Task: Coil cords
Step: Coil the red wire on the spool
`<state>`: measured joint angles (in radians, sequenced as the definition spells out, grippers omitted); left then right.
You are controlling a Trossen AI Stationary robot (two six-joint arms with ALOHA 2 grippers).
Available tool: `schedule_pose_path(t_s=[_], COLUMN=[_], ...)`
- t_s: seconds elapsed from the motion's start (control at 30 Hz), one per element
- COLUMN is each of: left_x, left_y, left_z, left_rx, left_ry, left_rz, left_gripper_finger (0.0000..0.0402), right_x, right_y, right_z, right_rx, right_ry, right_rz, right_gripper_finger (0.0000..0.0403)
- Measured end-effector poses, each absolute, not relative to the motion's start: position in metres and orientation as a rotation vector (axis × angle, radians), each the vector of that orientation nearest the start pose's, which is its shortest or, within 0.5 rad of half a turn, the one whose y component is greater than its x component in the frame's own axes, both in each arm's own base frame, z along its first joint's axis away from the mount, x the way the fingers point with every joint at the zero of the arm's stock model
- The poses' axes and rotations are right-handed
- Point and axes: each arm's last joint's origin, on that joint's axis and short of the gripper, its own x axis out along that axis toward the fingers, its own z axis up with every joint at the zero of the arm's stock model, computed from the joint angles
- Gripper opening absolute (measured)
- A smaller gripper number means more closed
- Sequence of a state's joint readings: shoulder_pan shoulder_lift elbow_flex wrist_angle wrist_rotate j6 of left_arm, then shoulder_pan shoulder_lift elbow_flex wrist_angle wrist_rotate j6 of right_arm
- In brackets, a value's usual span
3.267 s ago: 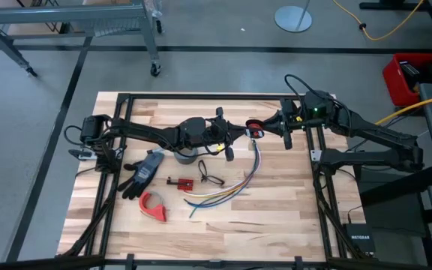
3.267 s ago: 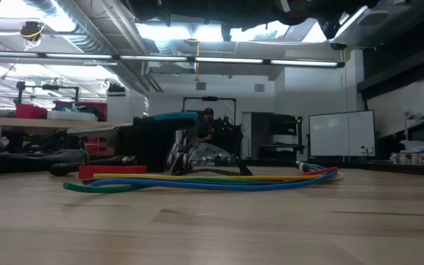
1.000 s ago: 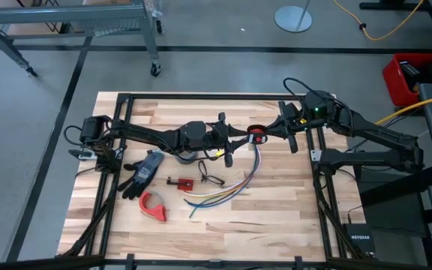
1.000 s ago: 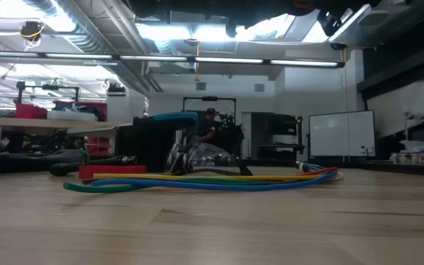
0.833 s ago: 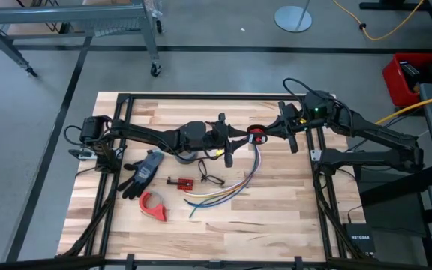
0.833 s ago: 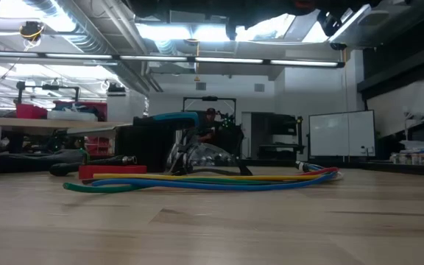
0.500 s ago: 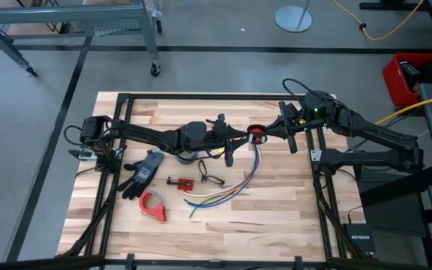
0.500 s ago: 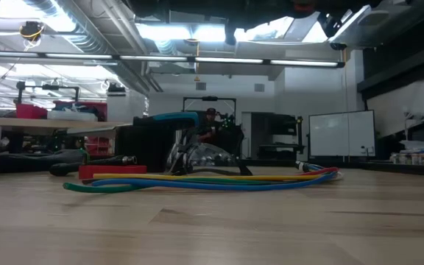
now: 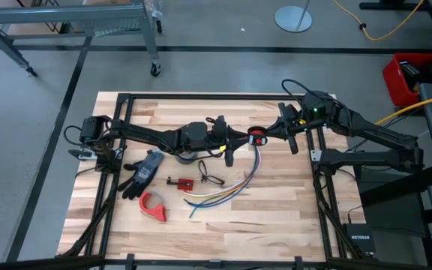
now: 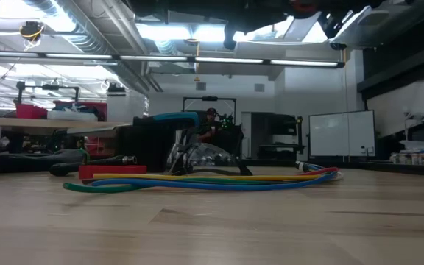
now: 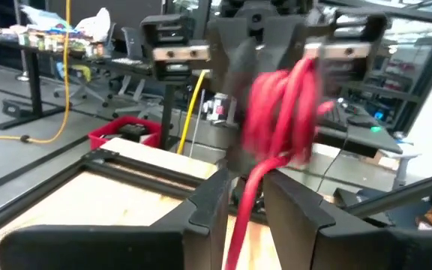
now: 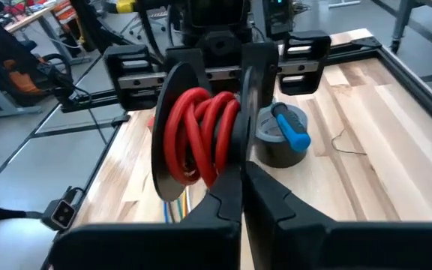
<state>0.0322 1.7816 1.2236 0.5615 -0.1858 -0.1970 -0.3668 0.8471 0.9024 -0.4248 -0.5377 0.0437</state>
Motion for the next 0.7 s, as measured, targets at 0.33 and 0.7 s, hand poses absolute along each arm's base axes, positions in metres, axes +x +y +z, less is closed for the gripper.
schedule_pose_path(t_s=[0.33,0.7], left_x=[0.4104,0.4108], left_y=[0.0198,0.0135], left_z=[0.2833,0.2842], left_rx=[-0.194,-0.184], left_ry=[-0.025,-0.029], left_rz=[0.228,0.183], left_gripper_finger=[0.0078,0.0078], right_x=[0.1663,0.1663], right_y=[-0.0468,-0.0468], right_z=[0.3415,0.3416], right_rx=[0.214,0.214], right_ry=[0.336,0.335], right_rz=[0.201,0.203], right_gripper_finger=[0.0002,0.0002])
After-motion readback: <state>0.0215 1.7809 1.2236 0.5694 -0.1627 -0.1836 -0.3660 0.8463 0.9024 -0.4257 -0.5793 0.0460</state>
